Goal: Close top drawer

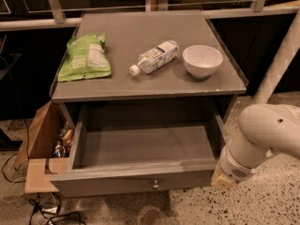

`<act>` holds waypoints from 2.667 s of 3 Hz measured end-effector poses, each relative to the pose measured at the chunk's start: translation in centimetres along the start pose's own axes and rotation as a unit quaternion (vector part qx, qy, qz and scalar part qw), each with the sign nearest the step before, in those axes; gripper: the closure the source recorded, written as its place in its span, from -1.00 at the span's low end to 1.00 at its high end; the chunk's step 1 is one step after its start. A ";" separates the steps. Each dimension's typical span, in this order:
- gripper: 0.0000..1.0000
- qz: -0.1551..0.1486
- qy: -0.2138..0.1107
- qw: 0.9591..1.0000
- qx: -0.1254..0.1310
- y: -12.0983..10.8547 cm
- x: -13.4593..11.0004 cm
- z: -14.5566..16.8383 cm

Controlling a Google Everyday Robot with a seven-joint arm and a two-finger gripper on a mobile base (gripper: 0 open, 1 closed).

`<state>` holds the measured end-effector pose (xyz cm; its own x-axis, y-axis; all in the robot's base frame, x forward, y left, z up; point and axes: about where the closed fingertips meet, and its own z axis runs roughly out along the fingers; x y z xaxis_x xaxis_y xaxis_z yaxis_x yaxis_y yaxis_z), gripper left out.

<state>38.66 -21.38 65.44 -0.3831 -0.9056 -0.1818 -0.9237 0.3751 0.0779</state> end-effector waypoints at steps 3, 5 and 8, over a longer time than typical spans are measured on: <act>-0.47 0.000 0.000 1.000 0.000 0.0 0.0 0.0; -1.00 0.000 0.000 1.000 0.000 0.0 0.0 0.0; -0.21 0.000 0.000 1.000 0.000 0.0 0.0 0.0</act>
Offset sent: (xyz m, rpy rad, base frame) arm 0.0000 0.0001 -0.0003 0.0002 0.0006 -0.0002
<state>38.66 -21.38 65.42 -0.3833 -0.9056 -0.1816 -0.9236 0.3752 0.0784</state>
